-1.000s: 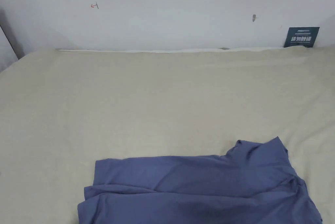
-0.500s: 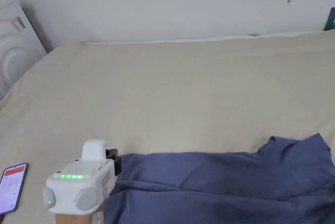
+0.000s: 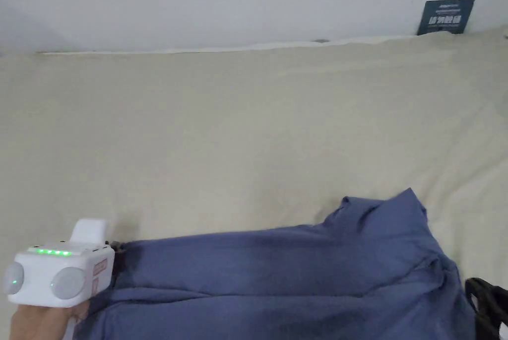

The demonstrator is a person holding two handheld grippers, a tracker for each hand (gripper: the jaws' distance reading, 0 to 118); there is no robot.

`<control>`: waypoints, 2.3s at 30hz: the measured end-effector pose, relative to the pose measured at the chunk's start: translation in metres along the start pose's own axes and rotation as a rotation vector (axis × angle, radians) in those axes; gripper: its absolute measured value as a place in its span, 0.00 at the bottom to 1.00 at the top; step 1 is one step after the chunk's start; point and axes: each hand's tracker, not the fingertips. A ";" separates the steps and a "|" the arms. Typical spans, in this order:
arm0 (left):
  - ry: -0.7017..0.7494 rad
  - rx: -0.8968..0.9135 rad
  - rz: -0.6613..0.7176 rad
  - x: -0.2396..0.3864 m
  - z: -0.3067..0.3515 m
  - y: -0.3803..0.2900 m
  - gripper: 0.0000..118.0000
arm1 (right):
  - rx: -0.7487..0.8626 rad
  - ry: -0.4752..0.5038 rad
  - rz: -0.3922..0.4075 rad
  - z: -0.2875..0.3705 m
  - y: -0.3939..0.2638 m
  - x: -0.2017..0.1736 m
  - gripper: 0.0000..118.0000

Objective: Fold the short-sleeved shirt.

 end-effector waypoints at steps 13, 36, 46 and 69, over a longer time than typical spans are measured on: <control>-0.136 0.089 0.150 0.005 0.056 0.004 0.04 | -0.441 0.091 -0.103 -0.258 0.091 0.053 0.62; -0.305 0.330 0.266 -0.036 0.125 -0.040 0.04 | 0.096 0.017 -0.162 -0.004 0.072 0.052 0.01; -0.179 0.228 0.146 -0.010 0.102 -0.128 0.04 | -0.100 -0.010 -0.185 -0.001 -0.073 0.036 0.02; 0.039 0.330 0.360 0.007 0.124 -0.113 0.20 | 0.109 -0.096 -0.050 0.126 -0.040 -0.043 0.00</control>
